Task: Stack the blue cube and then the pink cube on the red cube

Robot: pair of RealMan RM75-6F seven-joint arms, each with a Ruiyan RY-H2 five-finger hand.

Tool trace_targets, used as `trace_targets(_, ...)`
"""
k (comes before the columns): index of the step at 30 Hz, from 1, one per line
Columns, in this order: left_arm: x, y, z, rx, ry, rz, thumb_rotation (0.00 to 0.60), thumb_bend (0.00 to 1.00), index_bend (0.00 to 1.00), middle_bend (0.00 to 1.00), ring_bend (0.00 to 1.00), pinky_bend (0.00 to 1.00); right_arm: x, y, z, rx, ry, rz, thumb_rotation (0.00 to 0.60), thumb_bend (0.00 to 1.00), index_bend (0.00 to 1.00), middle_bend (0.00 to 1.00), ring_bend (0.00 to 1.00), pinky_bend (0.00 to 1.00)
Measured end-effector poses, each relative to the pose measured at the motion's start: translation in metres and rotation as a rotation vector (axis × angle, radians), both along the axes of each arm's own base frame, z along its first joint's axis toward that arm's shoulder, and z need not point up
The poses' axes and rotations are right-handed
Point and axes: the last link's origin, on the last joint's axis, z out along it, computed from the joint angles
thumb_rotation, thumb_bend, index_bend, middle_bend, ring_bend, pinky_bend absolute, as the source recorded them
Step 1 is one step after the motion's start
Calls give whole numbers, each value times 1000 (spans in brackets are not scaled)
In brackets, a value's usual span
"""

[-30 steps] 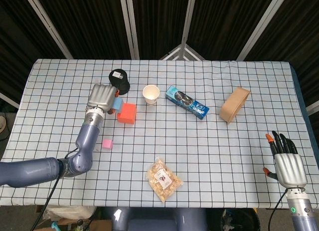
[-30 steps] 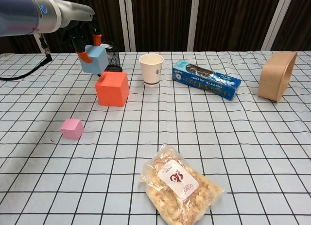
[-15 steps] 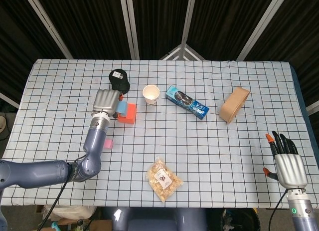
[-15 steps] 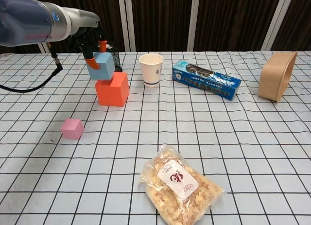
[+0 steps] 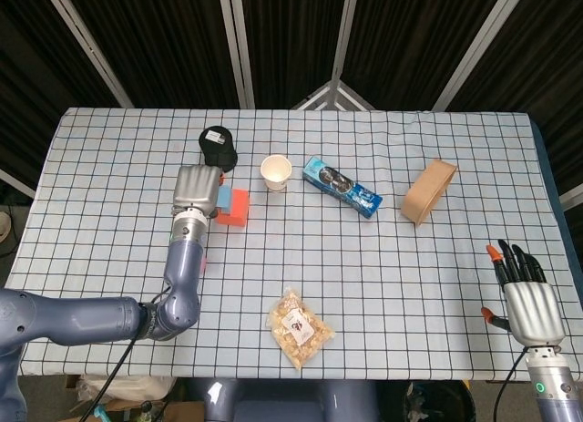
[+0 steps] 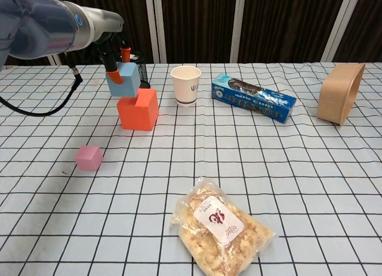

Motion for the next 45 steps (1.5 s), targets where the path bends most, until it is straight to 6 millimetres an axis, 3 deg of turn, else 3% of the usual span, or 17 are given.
trace_targets(19,0,12,-11,-9,3,-3,600,314,485,890,692,686,-3,-5,-5,15,13,-17,600,108,0,0,0,127)
trace_targets(45,3,11,-20,-13,6,-13,600,315,485,890,692,686,-3,-5,-5,14,11,-17,600,108,0,0,0,127)
